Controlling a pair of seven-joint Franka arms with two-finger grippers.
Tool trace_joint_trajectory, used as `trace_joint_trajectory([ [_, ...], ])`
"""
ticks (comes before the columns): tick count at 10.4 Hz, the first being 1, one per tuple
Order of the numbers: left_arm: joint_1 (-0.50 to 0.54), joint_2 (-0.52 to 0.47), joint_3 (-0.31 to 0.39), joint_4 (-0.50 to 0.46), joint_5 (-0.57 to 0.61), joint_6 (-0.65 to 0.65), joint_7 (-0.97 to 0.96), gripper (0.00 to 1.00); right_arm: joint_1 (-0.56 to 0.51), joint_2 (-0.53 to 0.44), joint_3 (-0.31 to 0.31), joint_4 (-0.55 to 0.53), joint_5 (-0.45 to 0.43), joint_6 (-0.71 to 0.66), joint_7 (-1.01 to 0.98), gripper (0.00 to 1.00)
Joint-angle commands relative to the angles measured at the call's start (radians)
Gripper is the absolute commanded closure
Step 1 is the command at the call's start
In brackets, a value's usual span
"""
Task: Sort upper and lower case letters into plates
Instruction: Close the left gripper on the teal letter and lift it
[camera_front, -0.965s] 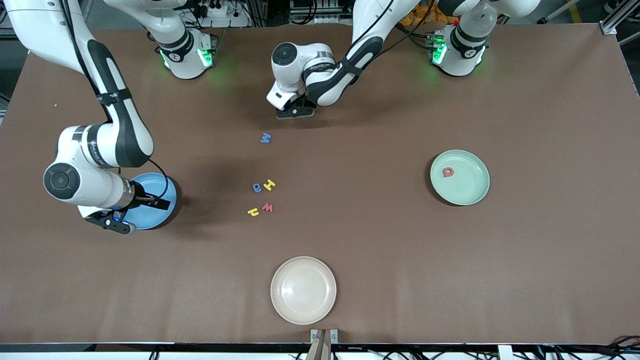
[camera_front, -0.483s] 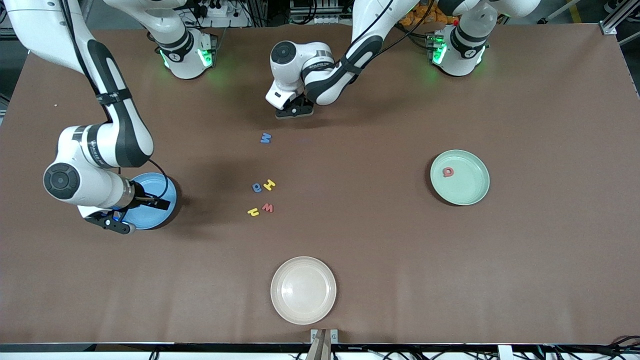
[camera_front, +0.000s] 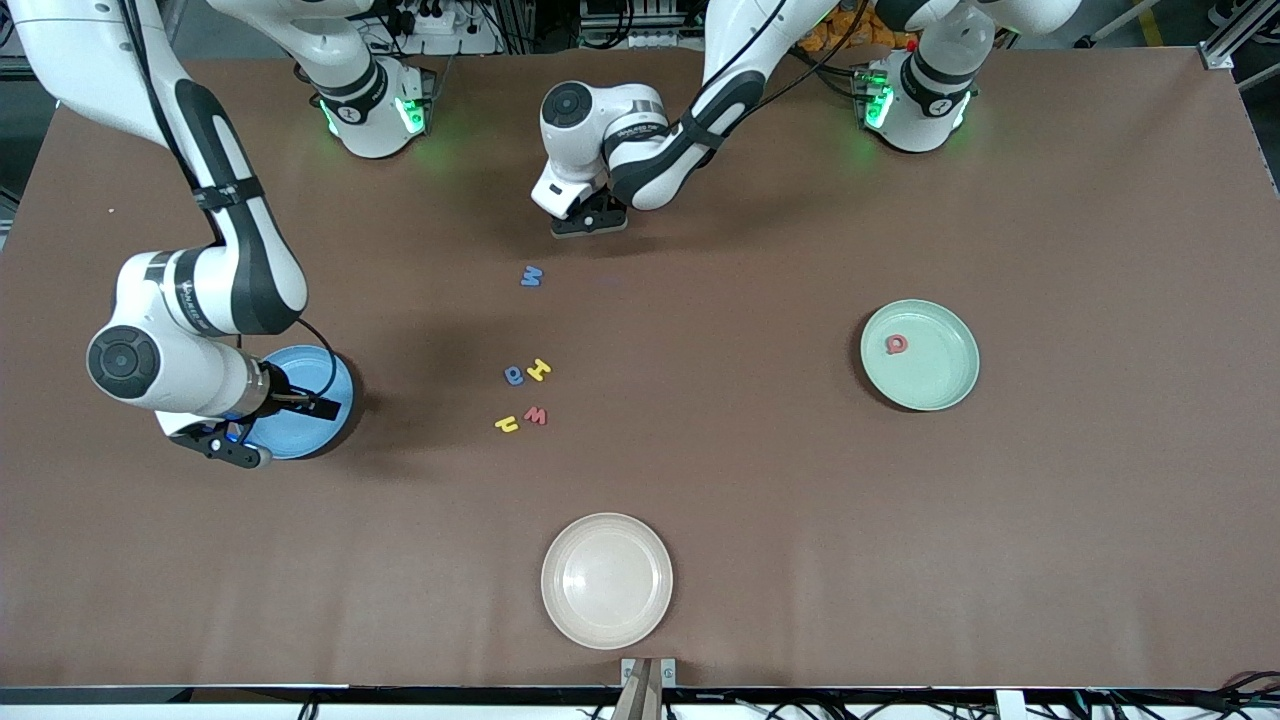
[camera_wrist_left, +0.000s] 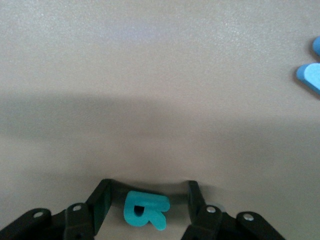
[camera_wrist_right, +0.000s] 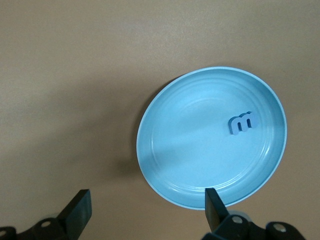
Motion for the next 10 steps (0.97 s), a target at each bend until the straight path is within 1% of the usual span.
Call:
trace_joint_trajectory([
  [1,-0.008,-0.009,-0.002,0.003,-0.005,-0.015,-0.026,0.3,0.002,0.0,0.003,0.004,0.02,0.002,0.008,0.0],
  [3,-0.008,-0.009,-0.002,0.002,-0.005,-0.016,-0.026,0.31,0.007,0.001,0.003,0.01,0.018,0.002,0.022,0.0],
  [5,-0.008,-0.009,-0.003,0.002,-0.007,-0.016,-0.026,0.44,0.008,0.003,0.003,0.011,0.018,0.002,0.022,0.0],
  [9,-0.01,-0.014,-0.005,0.002,-0.033,-0.021,-0.026,0.44,0.015,0.003,0.003,0.011,0.018,0.004,0.022,0.0],
  [10,-0.006,-0.014,-0.011,0.002,-0.033,-0.027,-0.026,0.46,0.015,0.003,0.001,0.01,0.018,0.004,0.022,0.0],
])
